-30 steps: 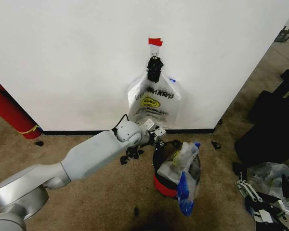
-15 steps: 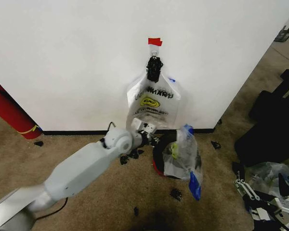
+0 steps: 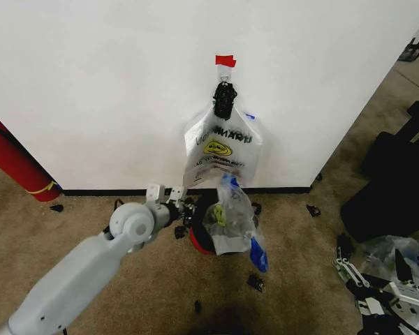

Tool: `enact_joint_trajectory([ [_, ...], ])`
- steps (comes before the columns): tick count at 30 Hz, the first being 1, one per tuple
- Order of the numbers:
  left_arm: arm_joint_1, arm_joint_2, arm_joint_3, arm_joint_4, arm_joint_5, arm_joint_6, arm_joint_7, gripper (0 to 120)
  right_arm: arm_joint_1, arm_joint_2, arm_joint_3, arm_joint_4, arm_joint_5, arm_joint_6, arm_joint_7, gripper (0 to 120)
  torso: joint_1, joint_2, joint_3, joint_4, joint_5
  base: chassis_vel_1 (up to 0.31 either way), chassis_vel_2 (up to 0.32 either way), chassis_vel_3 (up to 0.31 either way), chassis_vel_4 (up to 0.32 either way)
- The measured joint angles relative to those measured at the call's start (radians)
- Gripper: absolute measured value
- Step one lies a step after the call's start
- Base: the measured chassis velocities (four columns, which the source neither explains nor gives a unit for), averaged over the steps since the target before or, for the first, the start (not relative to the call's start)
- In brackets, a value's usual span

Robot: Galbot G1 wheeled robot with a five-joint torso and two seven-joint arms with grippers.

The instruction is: Pick up the garbage bag from the wall and place it over the trash bin.

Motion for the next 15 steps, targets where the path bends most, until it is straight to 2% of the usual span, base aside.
enact_joint_trajectory([
  [9,0.063,-0.052,-0.032,0.005,0.017,-0.025,0.016,1,-0.014,0.001,-0.001,0.014,-0.008,0.001,-0.001,100,0.0,0.0,0.0,-0.0005,-0.0003,0.0,0.0,0.0,0.0],
  [15,0.057,-0.044,-0.039,0.026,0.028,-0.026,0.036,1,-0.011,-0.001,-0.002,0.018,-0.006,-0.003,0.0,100,0.0,0.0,0.0,-0.0006,-0.0003,0.0,0.0,0.0,0.0],
])
